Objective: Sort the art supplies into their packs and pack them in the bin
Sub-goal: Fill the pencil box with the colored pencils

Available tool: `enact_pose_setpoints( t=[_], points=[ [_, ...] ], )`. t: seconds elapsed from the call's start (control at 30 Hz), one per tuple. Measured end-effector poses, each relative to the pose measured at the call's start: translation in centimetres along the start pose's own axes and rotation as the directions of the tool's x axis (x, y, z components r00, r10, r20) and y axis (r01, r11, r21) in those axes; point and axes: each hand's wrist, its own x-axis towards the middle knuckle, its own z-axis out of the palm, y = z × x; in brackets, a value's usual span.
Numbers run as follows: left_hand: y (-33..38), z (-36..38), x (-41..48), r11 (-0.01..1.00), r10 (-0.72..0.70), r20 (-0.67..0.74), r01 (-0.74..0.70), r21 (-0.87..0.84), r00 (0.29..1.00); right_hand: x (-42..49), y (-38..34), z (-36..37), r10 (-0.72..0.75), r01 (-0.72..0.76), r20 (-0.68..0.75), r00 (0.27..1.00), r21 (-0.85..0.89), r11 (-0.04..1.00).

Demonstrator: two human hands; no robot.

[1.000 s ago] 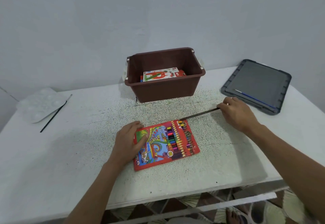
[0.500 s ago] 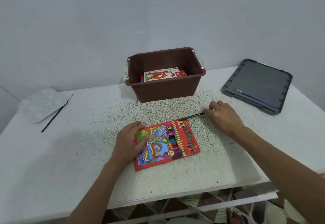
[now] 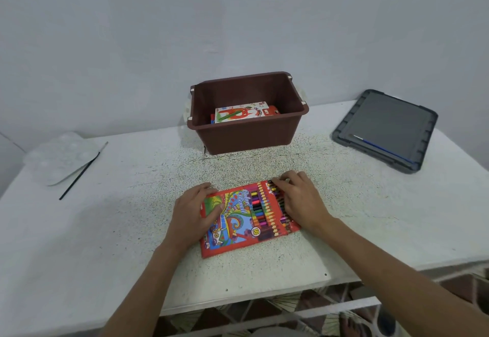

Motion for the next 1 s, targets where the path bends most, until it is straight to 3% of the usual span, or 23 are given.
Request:
enact_pose_setpoints(
  t=[0.27,0.4,0.6,0.77,0.93,1.0],
  points=[
    [0.2,-0.2,0.2,1.0,0.0,0.021,-0.001,0.009,1.0,0.3,0.2,-0.5,-0.007,-0.002,0.078,0.997,0.111,0.994],
    [1.2,0.0,0.0,0.999,0.031,0.007,-0.032,0.004,0.999,0.0,0.1,-0.4,0.035,-0.04,0.065,0.997,0.079,0.996],
    [2.7,1.2,-1.2,0.988,0.102,0.073,-0.11,0.112,0.992,-0.9,-1.1,-0.5,0.042,-0.043,0.095,0.995,0.016,0.999],
    [3.1,0.9,-1.2,0.972,0.128,0.109,-0.146,0.185,0.986,-1.4,-0.9,-0.9,0.085,-0.096,0.133,0.987,0.083,0.992],
    [3.1,1.5,-1.8,0.961,0.166,0.154,-0.195,0.198,0.974,-2.0,-0.9,-1.1,0.133,-0.144,0.351,0.927,0.003,0.99],
    [3.0,1.6,-1.7,0.957,0.157,0.172,-0.193,0.215,0.973,-2.1,-1.5,-1.0,0.145,-0.151,0.378,0.915,-0.014,0.988]
  ],
)
